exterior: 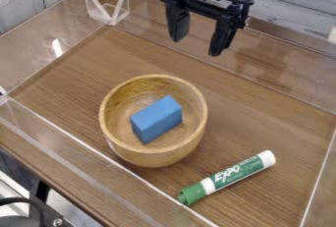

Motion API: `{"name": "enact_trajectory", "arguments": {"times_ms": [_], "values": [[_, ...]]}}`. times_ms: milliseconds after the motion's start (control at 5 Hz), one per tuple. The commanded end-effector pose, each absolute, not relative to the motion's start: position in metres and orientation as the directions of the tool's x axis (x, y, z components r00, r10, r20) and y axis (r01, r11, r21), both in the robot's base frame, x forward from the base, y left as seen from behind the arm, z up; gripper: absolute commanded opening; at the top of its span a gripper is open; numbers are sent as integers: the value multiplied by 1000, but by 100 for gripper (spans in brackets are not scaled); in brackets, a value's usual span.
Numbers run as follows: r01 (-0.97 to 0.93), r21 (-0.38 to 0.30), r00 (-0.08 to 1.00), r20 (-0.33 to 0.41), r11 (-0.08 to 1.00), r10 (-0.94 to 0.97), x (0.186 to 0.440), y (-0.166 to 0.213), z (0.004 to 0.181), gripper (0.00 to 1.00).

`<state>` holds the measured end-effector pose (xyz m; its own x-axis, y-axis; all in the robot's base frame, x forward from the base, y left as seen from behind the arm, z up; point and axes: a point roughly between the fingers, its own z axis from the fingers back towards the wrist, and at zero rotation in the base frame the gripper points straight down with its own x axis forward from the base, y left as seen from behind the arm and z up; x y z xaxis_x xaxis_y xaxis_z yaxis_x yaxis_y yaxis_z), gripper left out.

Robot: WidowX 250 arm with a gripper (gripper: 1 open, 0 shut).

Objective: Remove the blue block from inside the brown bowl and put it on the table

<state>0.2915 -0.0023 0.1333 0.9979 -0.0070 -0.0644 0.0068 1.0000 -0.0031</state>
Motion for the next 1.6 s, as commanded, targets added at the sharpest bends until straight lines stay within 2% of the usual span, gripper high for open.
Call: {"name": "enact_trajectory", "arguments": {"times_ms": [0,200,600,1400], "values": [[4,-3,998,-66,1000,-4,285,1,126,100],[13,-5,999,-39,1000,-13,267,6,120,100],[39,-22,999,39,999,-39,244,24,120,100],[72,-65,996,51,995,-69,238,28,106,100]]}}
